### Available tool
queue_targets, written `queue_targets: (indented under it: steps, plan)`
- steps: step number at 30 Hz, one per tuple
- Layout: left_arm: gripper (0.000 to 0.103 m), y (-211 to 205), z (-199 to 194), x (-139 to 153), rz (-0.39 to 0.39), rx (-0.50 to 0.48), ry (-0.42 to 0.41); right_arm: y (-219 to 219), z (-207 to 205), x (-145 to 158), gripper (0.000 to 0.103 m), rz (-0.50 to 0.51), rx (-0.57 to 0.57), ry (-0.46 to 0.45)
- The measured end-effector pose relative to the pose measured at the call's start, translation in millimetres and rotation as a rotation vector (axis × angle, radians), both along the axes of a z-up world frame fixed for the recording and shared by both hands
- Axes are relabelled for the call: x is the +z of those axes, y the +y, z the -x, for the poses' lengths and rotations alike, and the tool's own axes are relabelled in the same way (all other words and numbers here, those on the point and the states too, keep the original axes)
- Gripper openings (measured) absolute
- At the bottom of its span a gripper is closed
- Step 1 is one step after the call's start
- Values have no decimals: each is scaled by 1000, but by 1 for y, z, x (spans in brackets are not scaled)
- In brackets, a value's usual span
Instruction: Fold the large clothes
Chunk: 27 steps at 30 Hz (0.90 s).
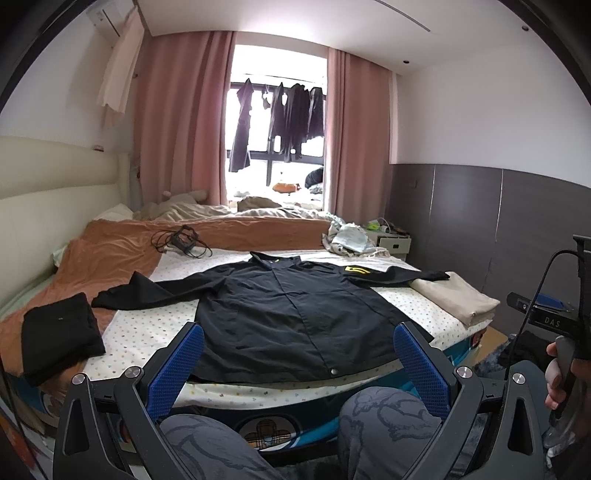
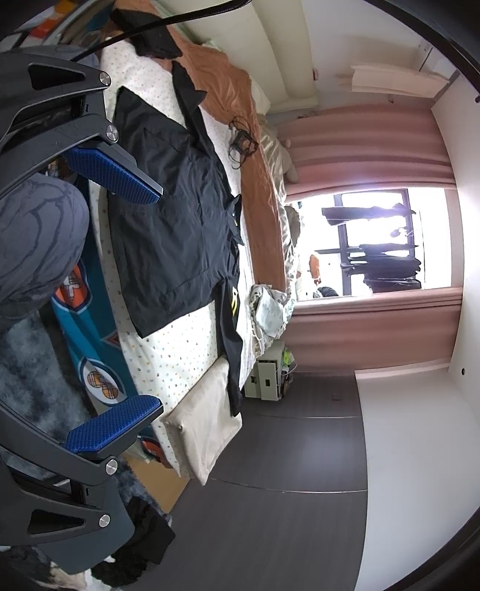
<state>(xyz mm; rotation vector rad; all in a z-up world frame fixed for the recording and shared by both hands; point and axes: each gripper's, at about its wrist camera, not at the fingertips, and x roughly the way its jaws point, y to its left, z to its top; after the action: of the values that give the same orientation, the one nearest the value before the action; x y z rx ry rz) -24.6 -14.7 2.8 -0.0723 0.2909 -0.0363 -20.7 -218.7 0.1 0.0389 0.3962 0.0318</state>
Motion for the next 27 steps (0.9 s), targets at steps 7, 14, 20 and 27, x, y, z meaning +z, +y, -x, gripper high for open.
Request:
queue_targets:
  steps: [7,14,20,27]
  plan:
    - [103,1,-1,0,1,-5,13,-3,-2,-5,103,-7,4,4]
    - [103,1,-2,-2,1,-5,22,-7,-3,-6,103,-23,-3,18]
    - [103,4,-2,-5,15,-6,36,-7,-5,-8,103,-19,-3,27]
    - [103,5,2,-8,15,-15,37,1,-3,-10,103,-9,7,30]
